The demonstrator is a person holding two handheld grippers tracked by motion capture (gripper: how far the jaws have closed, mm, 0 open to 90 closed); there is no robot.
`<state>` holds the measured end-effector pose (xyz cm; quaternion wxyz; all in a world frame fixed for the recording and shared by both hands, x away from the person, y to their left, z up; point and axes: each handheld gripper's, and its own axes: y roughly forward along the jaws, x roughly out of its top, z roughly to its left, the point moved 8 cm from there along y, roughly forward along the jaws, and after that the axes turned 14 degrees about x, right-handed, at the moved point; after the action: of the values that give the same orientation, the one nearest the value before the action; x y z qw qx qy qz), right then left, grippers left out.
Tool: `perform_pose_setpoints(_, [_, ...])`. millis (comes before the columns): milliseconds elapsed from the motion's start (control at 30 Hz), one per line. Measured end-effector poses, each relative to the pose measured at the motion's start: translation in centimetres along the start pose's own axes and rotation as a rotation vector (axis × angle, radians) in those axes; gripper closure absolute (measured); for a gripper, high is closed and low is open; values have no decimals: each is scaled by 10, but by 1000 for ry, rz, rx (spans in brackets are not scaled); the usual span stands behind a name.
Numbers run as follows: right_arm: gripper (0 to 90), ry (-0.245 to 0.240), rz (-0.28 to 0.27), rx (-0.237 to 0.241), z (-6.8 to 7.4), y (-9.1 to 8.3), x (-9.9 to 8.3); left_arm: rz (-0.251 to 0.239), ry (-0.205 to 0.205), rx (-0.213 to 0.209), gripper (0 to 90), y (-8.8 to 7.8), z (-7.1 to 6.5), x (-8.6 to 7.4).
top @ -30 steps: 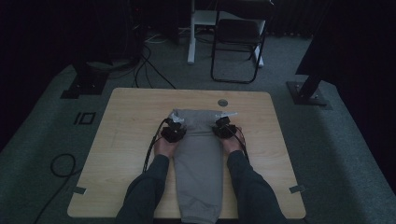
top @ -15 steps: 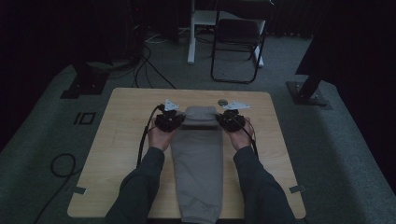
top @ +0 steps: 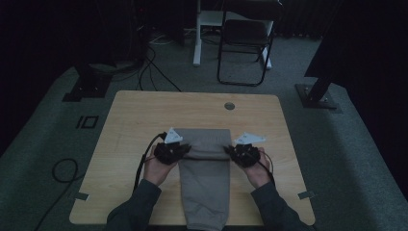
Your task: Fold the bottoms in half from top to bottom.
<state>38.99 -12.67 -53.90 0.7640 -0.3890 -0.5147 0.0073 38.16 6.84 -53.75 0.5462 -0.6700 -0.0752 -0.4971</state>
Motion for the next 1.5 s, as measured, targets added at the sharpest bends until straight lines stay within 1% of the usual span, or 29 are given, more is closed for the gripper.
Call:
perform_pose_setpoints(33, [866,5,19,7,3,4,-8,25,-5,-7,860,4,-3,-10])
perform_pose_setpoints(133, [866,27,84,33,12,16,-36,91,2,-29,859,14,-12,-37])
perform_pose_setpoints(167, [866,36,100,36,14,18,-43,112,-4,-47,859,17,-16,-45])
perform_pose_setpoints(200, [866,49,115,40,16,22,-51,121,-5,-53,859,19,-18,-49])
perform_pose_setpoints(267, [863,63,141,37,17,27,-61,149,20,-51,858,25,-22,-59])
perform_pose_setpoints(300, [863,60,126,38,17,28,-62,134,11,-55,857,26,-22,-59])
perform_pose_setpoints(333, [863,63,126,38,17,28,-62,130,-10,-62,858,27,-22,-59])
perform_pose_setpoints(433, [862,58,128,32,14,30,-60,125,-7,-55,858,29,-20,-59])
perform_pose_setpoints(467, [861,58,122,32,12,31,-59,111,-5,-33,858,33,-16,-56])
perform_pose_setpoints(500, [862,74,105,36,4,36,-55,100,-18,-22,859,35,-13,-55])
perform_pose_setpoints(567, [862,78,94,27,-2,40,-50,83,-29,-6,859,41,-6,-51])
perform_pose_setpoints(600, [862,71,88,21,-6,43,-48,79,-43,-1,860,44,-3,-49])
perform_pose_setpoints(667, [862,74,80,18,-11,48,-43,73,-60,15,860,50,4,-45])
perform_pose_setpoints(733, [862,83,77,18,-18,52,-38,73,-75,25,860,54,9,-42])
perform_pose_setpoints(900, [862,94,68,4,-35,62,-26,72,-79,53,860,65,18,-34])
perform_pose_setpoints(1000, [862,109,69,-5,-45,68,-20,71,-93,61,860,71,24,-29])
perform_pose_setpoints(1100, [862,121,63,-21,-53,73,-14,73,-107,79,860,78,31,-23])
perform_pose_setpoints(1167, [863,120,62,-31,-58,78,-9,69,-121,91,860,83,36,-20])
perform_pose_setpoints(1267, [862,124,74,-42,-67,83,-3,59,-143,109,860,91,43,-14])
perform_pose_setpoints(1333, [862,138,77,-53,-71,86,1,56,-162,116,860,95,47,-11])
perform_pose_setpoints(1433, [862,148,71,-64,-76,89,5,49,-174,124,860,98,50,-9])
perform_pose_setpoints(1500, [862,149,66,-68,-78,90,5,48,-175,125,860,98,50,-9])
